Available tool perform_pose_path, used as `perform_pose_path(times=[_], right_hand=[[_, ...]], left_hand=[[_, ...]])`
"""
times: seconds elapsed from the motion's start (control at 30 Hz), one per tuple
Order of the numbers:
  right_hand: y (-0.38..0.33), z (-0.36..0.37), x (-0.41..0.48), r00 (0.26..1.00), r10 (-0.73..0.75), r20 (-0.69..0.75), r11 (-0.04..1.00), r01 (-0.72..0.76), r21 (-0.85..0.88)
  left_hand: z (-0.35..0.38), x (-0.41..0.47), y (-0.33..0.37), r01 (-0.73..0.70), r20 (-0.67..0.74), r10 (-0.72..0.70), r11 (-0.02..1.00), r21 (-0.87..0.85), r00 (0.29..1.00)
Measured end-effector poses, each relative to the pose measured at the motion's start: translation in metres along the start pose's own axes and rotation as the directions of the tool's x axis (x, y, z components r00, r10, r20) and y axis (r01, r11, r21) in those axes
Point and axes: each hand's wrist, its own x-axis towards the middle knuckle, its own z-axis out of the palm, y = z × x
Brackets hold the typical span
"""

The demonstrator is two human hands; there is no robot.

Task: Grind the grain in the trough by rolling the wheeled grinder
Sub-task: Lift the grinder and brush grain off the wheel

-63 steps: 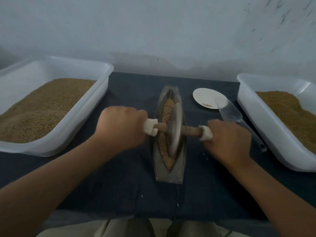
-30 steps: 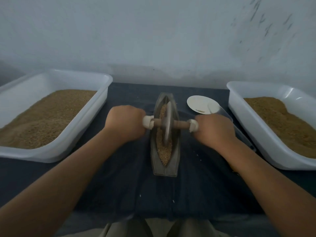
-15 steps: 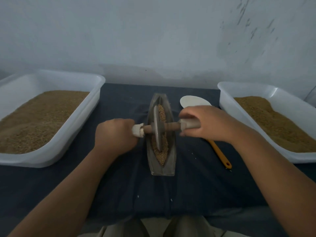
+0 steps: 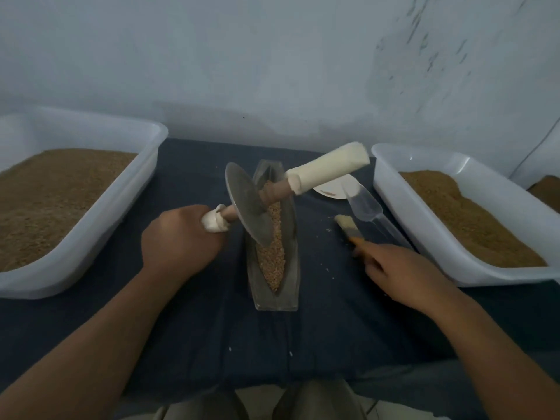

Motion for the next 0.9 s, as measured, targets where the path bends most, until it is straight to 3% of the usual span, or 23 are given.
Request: perform_pose_path(times=[0.1,0.17,0.27,0.33,0.43,0.57,0.67,0.8,0.9], right_hand=[[-0.004,-0.010,0.004,0.993,0.076,-0.090,0.926,-0.037,0.375],[-0.008,-0.015,0.005,0.986,0.071,-0.152,0.863,0.016,0.505],[-0.016,-0.014,0.008,0.959,0.005,-0.284,0.900,0.119,0.419],[-0.030,-0.018,0.013,0.882,0.013,-0.471,0.915,0.179,0.361],[-0.055,-0.028,0.031,0.737,0.066,-0.672,0.864,0.295,0.408],[-0.087,-0.041,0.076,0.749,0.212,-0.628,0.776,0.261,0.574],[-0.105,-0.038,0.107,0.782,0.123,-0.611,0.806,0.281,0.521],[-0.117,-0.027,0.127,0.897,0.025,-0.441,0.848,0.214,0.485],[-0.114,-0.020,0.123,0.924,0.002,-0.382,0.878,0.181,0.443]], left_hand=[[0.001,0.000,-0.002,0.029,0.041,-0.028,0.999,-0.031,0.999],[0.002,0.000,-0.002,0.036,0.065,-0.032,0.998,-0.055,0.997],[0.006,0.001,-0.003,0.041,0.094,-0.034,0.996,-0.073,0.995],[0.008,0.001,-0.004,0.057,0.116,-0.044,0.993,-0.106,0.992],[0.008,0.003,-0.005,0.086,0.128,-0.062,0.978,-0.190,0.990],[0.003,0.002,-0.002,0.106,0.120,-0.075,0.956,-0.275,0.990],[0.002,0.002,0.000,0.150,0.119,-0.117,0.932,-0.330,0.986],[0.003,0.004,-0.004,0.188,0.128,-0.151,0.908,-0.375,0.980],[0.004,0.007,-0.007,0.209,0.128,-0.171,0.894,-0.396,0.977]])
